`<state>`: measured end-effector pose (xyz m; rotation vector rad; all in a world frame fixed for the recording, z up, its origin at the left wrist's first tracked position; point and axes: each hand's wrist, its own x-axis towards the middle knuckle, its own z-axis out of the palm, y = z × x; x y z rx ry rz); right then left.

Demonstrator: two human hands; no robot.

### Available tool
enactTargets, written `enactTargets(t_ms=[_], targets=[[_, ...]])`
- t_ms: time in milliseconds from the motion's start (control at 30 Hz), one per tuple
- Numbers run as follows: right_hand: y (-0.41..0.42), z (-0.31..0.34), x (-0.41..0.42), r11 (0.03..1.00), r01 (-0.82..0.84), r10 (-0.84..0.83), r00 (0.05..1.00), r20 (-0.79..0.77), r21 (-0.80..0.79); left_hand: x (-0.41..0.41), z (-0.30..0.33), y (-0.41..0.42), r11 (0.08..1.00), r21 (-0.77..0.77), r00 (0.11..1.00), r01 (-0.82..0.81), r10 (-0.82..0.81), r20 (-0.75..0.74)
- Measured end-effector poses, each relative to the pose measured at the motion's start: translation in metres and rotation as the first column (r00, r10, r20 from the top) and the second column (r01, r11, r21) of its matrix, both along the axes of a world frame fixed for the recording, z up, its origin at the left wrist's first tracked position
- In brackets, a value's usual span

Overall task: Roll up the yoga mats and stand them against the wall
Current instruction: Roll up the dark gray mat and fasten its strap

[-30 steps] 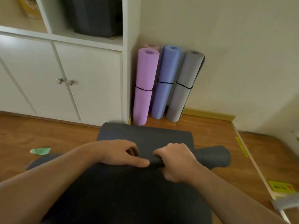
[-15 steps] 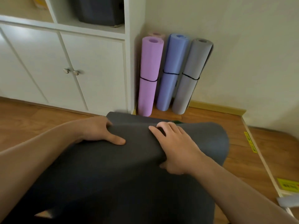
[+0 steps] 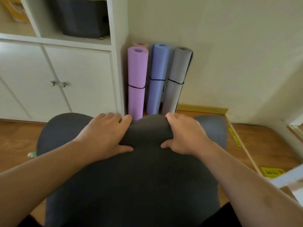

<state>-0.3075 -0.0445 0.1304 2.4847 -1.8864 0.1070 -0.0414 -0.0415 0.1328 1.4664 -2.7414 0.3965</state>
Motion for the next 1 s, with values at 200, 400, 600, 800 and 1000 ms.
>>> enactTargets(t_ms=[200, 400, 600, 800, 1000], targets=[[0.015, -0.010, 0.018, 0.985, -0.058, 0.077, 0.990, -0.114, 0.160, 0.008, -0.012, 0.016, 0.997, 0.047, 0.997, -0.060, 0.057, 0.051], [0.033, 0.000, 0.029, 0.990, -0.083, 0.101, 0.980, -0.169, 0.113, 0.001, -0.024, 0.019, 0.998, 0.045, 0.999, -0.039, 0.037, 0.038], [0.055, -0.015, 0.029, 0.975, 0.004, -0.051, 0.978, -0.202, -0.223, -0.003, -0.017, 0.021, 0.989, 0.045, 0.988, -0.142, 0.138, 0.072], [0.044, -0.035, 0.033, 0.996, 0.047, -0.059, 0.987, -0.152, -0.078, 0.001, -0.020, 0.019, 0.981, 0.069, 0.980, -0.179, 0.171, 0.105], [0.040, -0.040, 0.036, 0.993, 0.066, -0.080, 0.986, -0.144, -0.099, -0.003, -0.031, 0.013, 0.982, 0.059, 0.983, -0.178, 0.175, 0.059]])
